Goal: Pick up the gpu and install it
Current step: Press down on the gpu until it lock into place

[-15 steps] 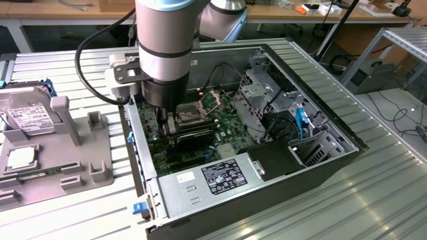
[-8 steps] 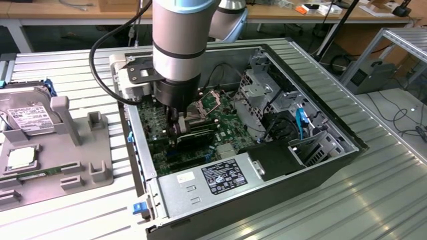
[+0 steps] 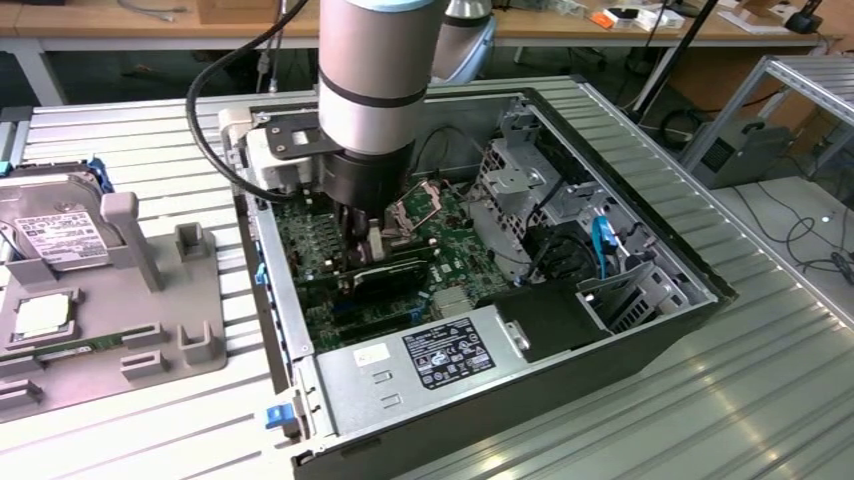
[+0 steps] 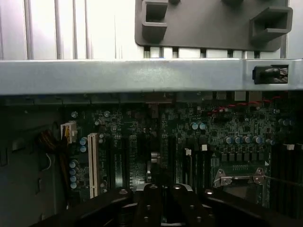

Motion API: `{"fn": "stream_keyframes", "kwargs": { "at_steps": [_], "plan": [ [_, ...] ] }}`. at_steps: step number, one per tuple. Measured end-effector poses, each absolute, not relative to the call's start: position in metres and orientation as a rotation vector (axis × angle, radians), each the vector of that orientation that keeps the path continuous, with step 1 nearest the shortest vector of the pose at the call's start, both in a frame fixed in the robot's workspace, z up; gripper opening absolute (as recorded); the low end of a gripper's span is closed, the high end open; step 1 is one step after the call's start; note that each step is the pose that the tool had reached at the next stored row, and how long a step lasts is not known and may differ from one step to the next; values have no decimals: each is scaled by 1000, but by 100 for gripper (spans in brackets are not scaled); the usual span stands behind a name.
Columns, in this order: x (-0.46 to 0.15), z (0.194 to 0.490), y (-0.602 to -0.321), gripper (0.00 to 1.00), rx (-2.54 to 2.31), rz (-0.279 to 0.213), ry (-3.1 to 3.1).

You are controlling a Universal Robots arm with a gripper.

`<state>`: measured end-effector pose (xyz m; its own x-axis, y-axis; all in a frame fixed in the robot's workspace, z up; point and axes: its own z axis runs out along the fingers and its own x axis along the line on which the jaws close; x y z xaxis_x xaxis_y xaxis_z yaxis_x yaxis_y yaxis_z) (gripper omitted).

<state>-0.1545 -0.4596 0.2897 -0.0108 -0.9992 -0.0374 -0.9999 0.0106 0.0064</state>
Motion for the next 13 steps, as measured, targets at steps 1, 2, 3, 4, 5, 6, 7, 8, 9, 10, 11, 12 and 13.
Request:
{"fn": "stream_keyframes", "kwargs": {
  "at_steps": [1, 2, 3, 4, 5, 6, 7, 8, 9, 10, 11, 12, 13],
  "plan": [
    [-148, 290, -460, 11, -2195, 50, 2218],
    [-144, 291, -460, 11, -2195, 51, 2218],
    [-141, 293, -460, 11, -2195, 51, 2219],
    [-139, 298, -460, 11, -2195, 51, 2218],
    [-138, 303, -460, 11, -2195, 51, 2218],
    [-138, 306, -460, 11, -2195, 51, 2218],
    [-138, 307, -460, 11, -2194, 52, 2218],
    [-138, 307, -460, 11, -2194, 52, 2218],
    [-138, 307, -460, 11, -2194, 52, 2218],
    [-138, 307, -460, 11, -2194, 52, 2218],
    [-138, 307, -460, 11, -2194, 52, 2218],
    [-138, 307, -460, 11, -2194, 52, 2218],
    [-138, 307, -460, 11, -2194, 52, 2218]
  ]
}}
